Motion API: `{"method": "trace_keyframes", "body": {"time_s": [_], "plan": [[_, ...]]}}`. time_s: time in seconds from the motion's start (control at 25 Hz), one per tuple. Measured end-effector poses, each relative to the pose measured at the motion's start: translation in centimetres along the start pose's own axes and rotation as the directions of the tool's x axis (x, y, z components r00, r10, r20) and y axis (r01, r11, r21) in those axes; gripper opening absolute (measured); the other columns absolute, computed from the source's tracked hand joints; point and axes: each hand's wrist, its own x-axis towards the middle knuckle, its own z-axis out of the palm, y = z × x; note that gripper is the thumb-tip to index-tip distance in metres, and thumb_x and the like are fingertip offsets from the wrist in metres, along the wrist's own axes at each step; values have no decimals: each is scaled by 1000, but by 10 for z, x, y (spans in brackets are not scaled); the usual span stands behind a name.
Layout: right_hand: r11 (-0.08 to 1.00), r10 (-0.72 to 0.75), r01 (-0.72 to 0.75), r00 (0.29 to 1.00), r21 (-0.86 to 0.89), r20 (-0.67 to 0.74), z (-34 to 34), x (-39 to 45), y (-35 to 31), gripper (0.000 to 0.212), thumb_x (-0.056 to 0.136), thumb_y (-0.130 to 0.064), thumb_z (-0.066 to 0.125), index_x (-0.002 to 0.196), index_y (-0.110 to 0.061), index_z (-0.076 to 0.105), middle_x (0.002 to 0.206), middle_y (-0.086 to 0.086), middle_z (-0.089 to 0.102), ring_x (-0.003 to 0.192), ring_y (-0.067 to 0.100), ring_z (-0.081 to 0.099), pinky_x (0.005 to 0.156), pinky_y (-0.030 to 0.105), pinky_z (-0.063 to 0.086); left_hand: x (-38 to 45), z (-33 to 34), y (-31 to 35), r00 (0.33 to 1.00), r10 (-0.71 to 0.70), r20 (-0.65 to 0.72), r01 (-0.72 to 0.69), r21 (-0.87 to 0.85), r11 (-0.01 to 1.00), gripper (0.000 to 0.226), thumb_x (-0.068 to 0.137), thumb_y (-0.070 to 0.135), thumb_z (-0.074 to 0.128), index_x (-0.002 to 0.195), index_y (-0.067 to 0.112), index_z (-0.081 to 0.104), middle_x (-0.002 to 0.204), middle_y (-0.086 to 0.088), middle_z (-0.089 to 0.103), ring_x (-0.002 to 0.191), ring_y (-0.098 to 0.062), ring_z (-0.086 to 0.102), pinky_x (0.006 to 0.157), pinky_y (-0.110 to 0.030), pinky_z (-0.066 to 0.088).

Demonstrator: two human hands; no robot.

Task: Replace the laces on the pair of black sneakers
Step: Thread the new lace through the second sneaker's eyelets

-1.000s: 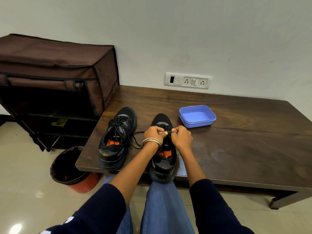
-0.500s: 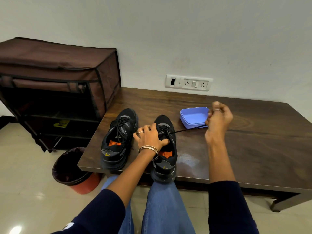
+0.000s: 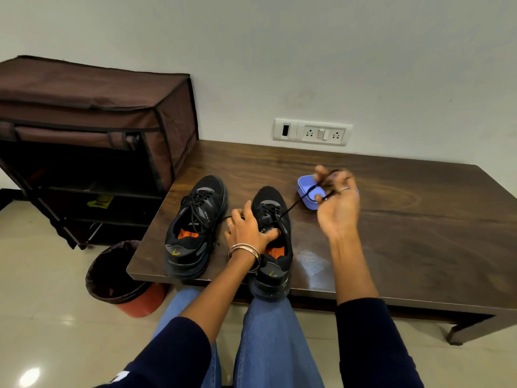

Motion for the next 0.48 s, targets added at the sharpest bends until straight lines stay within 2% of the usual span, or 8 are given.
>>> {"method": "trace_keyframes", "body": {"time_s": [0.04,0.08,0.12,0.2,0.28,0.32,0.4,0.48], "plan": [[984,5,-7,1000,180,7,2,2,-11,25,97,-12,45,75,-24,50,77,2,68,64,17,58,51,24,30,0,1,-1,1000,7,-11,-7,-19,1000,99,71,55,71,149,19,20,138,-11,31,127,-35,36,102,-46,37],[978,-7,5,1000,211,8,4,2,-20,22,99,-18,44,78,-23,49,71,2,65,55,16,53,49,24,29,0,2,-1,1000,8,-6,-9,-54,999,98,71,54,72,148,19,22,136,-11,32,125,-35,39,101,-46,39],[994,-21,22,1000,106,-6,3,5,-22,19,100,-21,45,81,-22,50,67,2,62,47,15,46,46,23,26,2,3,-2,1000,6,8,-6,-86,996,97,71,53,72,147,18,24,136,-11,34,124,-34,42,101,-47,40],[911,-45,58,998,-408,43,1,10,-9,8,97,-23,56,91,-17,57,73,2,65,51,19,53,46,23,32,3,5,-4,1000,12,28,-9,-112,994,96,70,53,72,147,17,26,136,-9,41,123,-32,46,100,-48,41],[412,93,101,984,-906,152,-13,16,23,23,88,-26,69,108,-15,64,98,1,69,89,22,66,68,29,50,4,5,-5,999,36,24,-33,-110,993,92,70,53,71,144,18,31,134,-7,49,123,-29,49,98,-47,43],[165,217,116,964,-980,150,-21,16,39,32,85,-29,72,114,-17,65,108,1,68,102,22,63,83,34,52,4,4,-5,999,48,26,-45,-103,994,91,70,54,71,144,18,32,134,-6,51,122,-28,49,97,-47,44],[-14,319,128,941,-992,117,-29,14,59,21,85,-29,71,104,-20,69,107,5,69,108,26,61,91,40,51,4,2,-8,996,74,48,-70,-69,995,93,69,56,70,145,17,33,135,-6,51,122,-27,50,97,-45,44],[-10,256,98,962,-995,92,-26,10,58,8,87,-27,68,82,-21,69,90,7,68,98,30,62,82,38,51,5,0,-11,993,93,68,-91,-34,995,94,70,57,70,145,17,32,135,-5,51,123,-27,50,98,-44,44]]}}
